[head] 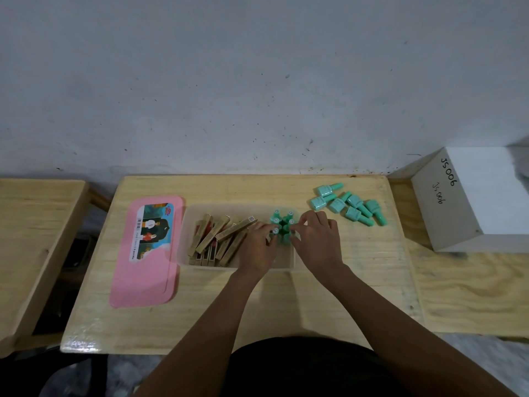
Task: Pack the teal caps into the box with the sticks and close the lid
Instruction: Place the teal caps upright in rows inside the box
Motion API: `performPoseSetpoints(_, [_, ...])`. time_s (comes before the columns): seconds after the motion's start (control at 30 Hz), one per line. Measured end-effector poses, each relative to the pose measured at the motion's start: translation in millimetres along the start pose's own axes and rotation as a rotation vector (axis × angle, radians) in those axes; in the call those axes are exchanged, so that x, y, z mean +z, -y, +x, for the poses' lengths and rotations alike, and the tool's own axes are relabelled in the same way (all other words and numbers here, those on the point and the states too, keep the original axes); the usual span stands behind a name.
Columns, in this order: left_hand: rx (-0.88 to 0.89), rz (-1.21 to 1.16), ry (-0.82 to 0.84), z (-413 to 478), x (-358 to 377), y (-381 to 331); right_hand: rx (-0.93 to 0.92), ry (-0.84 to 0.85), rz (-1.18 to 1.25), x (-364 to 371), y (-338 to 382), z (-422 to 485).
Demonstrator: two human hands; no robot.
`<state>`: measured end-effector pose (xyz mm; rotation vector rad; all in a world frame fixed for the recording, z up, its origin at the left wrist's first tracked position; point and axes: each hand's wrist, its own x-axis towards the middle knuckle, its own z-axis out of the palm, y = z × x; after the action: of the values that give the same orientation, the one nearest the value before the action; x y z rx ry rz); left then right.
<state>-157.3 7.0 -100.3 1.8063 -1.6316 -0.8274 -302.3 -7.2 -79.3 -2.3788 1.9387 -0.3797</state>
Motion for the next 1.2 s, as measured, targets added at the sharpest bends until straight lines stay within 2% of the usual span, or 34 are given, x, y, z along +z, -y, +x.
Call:
performPoseSetpoints(0.57, [-0.082,0.032,-0.095,-2.1,9.6,-6.6,0.021,0.042,0.100,-1.6,-7.9,-0.6])
performPoseSetpoints(0.73, [-0.107,0.076,-0.169,-8.8,8.3,-10.5,0.110,0.005,0.230,-17.9,-30.5,-8.0])
performPoseSetpoints(0.87, [-0.009,0.168,-0.272,-11.8,8.4,-19.8,0.317,0.052,0.329,-24.4,-75.3,-18.9])
performPoseSetpoints(0.97, [0.114,0.175,-0.305,-6.7,10.8,-35.5,0.434,0.166,0.326,-21.4,-113.0,-23.8])
performPoseSetpoints(1.07, [0.232,0.175,-0.260,5.5,17.4,-54.5,0.555,0.271,0.348,-19.4,-140.0,-22.9])
performPoseSetpoints(1.2, [0.310,0.222,-0.185,33.1,33.3,-77.1,0.595,0.309,0.345,-17.3,-158.3,-14.8])
